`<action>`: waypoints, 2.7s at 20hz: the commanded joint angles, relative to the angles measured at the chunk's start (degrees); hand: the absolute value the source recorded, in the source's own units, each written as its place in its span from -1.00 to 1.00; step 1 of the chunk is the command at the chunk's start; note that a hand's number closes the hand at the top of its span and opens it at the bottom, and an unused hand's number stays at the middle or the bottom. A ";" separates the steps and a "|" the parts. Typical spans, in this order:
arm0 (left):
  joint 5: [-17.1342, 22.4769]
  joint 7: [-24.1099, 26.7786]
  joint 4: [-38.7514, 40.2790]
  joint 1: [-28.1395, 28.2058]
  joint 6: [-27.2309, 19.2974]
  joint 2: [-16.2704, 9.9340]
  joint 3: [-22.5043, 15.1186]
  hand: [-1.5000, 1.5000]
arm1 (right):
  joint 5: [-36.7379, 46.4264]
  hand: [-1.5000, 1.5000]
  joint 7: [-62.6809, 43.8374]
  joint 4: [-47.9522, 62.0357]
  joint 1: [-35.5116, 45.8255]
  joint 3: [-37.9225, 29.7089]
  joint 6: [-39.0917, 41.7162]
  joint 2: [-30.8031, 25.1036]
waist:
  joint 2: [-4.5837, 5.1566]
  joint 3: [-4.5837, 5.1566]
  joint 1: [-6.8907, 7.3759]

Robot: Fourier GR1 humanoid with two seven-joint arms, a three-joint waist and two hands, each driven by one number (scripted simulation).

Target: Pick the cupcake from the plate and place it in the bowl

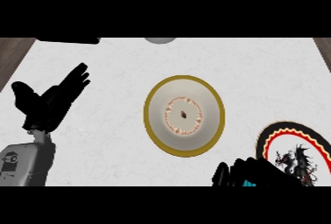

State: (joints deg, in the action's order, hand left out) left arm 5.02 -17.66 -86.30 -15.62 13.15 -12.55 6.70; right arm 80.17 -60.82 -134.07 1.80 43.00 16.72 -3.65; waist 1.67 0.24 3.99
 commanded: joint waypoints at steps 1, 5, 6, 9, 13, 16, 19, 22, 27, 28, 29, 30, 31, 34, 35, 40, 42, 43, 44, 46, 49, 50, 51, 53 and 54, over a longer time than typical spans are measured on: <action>-0.42 1.40 0.49 0.82 0.00 0.30 -0.12 0.00 | -6.24 1.00 -6.07 11.06 8.82 -10.11 -3.94 3.47 | 0.03 -0.11 0.35; 0.66 0.17 0.43 -0.65 0.86 -0.60 0.50 0.00 | -15.05 1.00 -2.21 22.20 20.38 -21.58 -5.63 3.57 | 0.01 -0.22 0.86; 0.35 0.04 1.74 -2.15 0.13 -0.01 0.40 0.00 | -17.92 1.00 -2.26 25.75 22.59 -23.08 -7.08 3.59 | -0.17 -0.23 -0.20; -0.96 2.95 1.82 0.92 0.32 0.97 -0.83 0.00 | -23.77 1.00 3.05 38.16 28.64 -28.08 -12.20 3.61 | -0.20 -0.26 0.26; -1.00 -0.78 -0.47 -0.04 -1.12 1.42 -1.24 0.00 | -27.70 1.00 7.47 55.44 37.95 -31.98 -16.19 3.63 | -0.56 -0.29 0.19; -0.72 1.44 2.76 -1.02 -0.34 1.28 -0.59 0.00 | -35.71 1.00 7.76 59.29 37.27 -35.54 -26.34 3.64 | 0.00 -0.36 0.30; -0.45 2.05 3.33 -1.69 0.81 0.56 -0.50 0.00 | -41.72 -1.00 9.70 65.41 42.24 -37.80 -33.80 3.64 | 0.06 -0.36 1.10; -0.67 3.61 3.85 -0.66 1.26 -1.13 0.98 0.00 | -45.36 -1.00 18.40 73.12 42.50 -36.39 -42.85 3.65 | -0.28 -0.31 0.45; -0.50 -0.27 1.10 -1.40 0.37 -0.05 -0.28 0.00 | -47.92 -1.00 30.41 86.90 50.56 -39.13 -50.22 3.65 | -0.49 -0.31 -0.07; -1.13 0.29 -0.48 -0.16 -1.06 0.87 -0.41 0.00 | -49.12 -1.00 31.24 88.71 51.20 -36.99 -53.03 3.65 | -0.69 -0.30 0.02; -0.40 2.20 1.98 0.41 0.86 -0.11 0.33 0.00 | -48.25 -1.00 35.16 91.75 50.48 -38.16 -54.73 3.65 | -0.39 -0.28 -0.06; -0.42 3.09 2.96 1.68 0.71 0.07 0.78 0.00 | -46.80 -1.00 34.95 93.67 53.85 -40.30 -54.40 3.65 | -0.58 -0.25 -0.76; -0.02 -0.27 2.39 -2.10 -0.61 -0.53 1.70 0.00 | -47.31 -1.00 35.82 93.45 53.49 -41.05 -56.66 3.65 | -0.81 -0.28 -1.52; 0.44 -0.70 1.11 -0.24 -0.17 -0.91 2.09 0.00 | -47.22 -1.00 35.99 95.47 54.55 -42.03 -60.27 3.65 | -1.27 -0.25 -2.49; 2.94 -2.18 -1.92 1.23 1.65 -1.70 2.86 0.00 | -46.18 -1.00 35.58 98.16 57.41 -43.54 -60.28 2.53 | -1.27 -0.25 -2.05; 1.32 1.03 1.07 3.14 1.07 -2.31 4.14 0.00 | -43.55 -1.00 32.11 85.21 46.84 -41.18 -63.13 0.76 | -1.92 -0.22 -4.50; 0.33 -1.82 -4.65 6.84 -1.20 0.14 2.01 0.00 | -42.55 -1.00 28.48 74.27 41.57 -38.13 -57.65 -1.58 | -2.62 -0.22 -5.56; 1.61 0.59 0.27 4.24 0.73 -2.36 4.81 0.00 | -41.13 -1.00 26.29 69.84 39.54 -36.52 -56.74 -1.31 | -2.37 -0.19 -5.68; -0.29 3.81 2.63 4.75 0.27 -2.11 4.55 0.00 | -41.69 -1.00 28.43 66.55 36.45 -35.61 -54.62 -3.07 | -2.37 -0.18 -6.19; 1.06 -3.01 -1.76 3.79 -1.37 -1.26 3.91 0.00 | -42.07 -1.00 29.73 59.43 32.57 -33.80 -50.06 -6.65 | -2.65 -0.23 -6.45; 1.00 1.50 0.81 6.31 0.28 -2.51 5.44 0.00 | -43.15 -1.00 30.58 45.75 24.42 -29.17 -48.02 -6.01 | -2.97 -0.16 -7.67; -0.59 1.60 -1.24 7.63 -1.59 0.12 3.25 0.00 | -43.77 -1.00 31.29 41.90 20.91 -28.01 -46.56 -7.34 | -3.09 -0.19 -7.81; -0.68 0.98 -2.29 6.92 -1.51 -0.10 2.87 0.00 | -42.04 -1.00 29.29 37.09 16.89 -26.92 -47.64 -7.24 | -2.92 -0.20 -7.45; 1.08 -0.28 -1.61 5.52 -0.49 -1.20 4.15 0.00 | -43.76 -1.00 27.72 27.23 14.25 -26.82 -44.41 -10.00 | -2.92 -0.19 -7.65; 0.22 -0.67 -2.81 6.13 -1.08 -0.65 3.23 0.00 | -44.24 -1.00 28.91 23.24 10.59 -25.05 -45.76 -8.82 | -2.87 -0.23 -7.37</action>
State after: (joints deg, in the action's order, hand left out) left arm 5.18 -17.45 -87.77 -9.70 12.18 -13.45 10.35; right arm 36.76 -31.33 -95.51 21.39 14.58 -30.80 -11.15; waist -1.19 0.03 -3.35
